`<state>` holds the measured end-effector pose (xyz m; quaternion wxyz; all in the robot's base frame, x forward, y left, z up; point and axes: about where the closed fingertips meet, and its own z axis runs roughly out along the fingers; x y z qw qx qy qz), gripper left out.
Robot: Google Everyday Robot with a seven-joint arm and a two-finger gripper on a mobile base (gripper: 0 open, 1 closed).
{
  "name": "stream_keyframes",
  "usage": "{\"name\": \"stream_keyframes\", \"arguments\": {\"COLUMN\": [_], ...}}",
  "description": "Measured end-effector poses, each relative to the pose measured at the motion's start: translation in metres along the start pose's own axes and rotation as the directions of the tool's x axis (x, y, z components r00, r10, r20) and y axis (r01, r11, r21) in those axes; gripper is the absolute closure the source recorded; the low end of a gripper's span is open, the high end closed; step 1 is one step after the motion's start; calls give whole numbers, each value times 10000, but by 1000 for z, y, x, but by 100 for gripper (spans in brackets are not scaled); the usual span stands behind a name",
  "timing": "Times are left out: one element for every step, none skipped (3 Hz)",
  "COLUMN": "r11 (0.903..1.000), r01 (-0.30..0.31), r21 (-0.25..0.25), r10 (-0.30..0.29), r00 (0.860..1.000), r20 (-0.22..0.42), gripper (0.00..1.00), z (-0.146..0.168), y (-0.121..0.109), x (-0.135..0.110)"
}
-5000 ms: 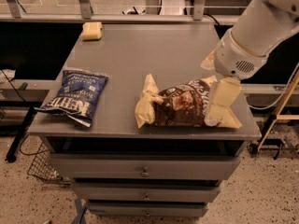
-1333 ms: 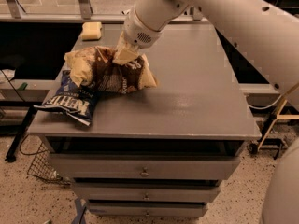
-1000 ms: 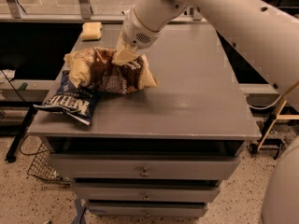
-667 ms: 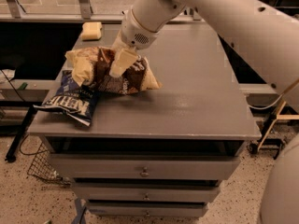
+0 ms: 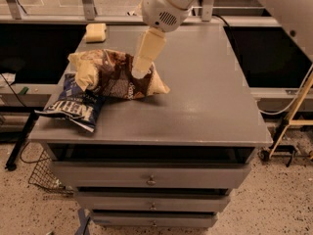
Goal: Move brown chip bag near blue chip bag
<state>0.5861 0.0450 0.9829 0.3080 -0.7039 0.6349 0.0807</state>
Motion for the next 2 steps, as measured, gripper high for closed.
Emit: {"name": "stream_keyframes", "arguments": {"r11": [9961, 9745], "r01": [-535, -2011], "r21": [699, 996], "r10": [560, 2074], "r00": [9978, 9766], "r20": [-345, -574], "gripper": [0, 0], "z": [-48, -70], "y": [13, 31], "x": [21, 80]}}
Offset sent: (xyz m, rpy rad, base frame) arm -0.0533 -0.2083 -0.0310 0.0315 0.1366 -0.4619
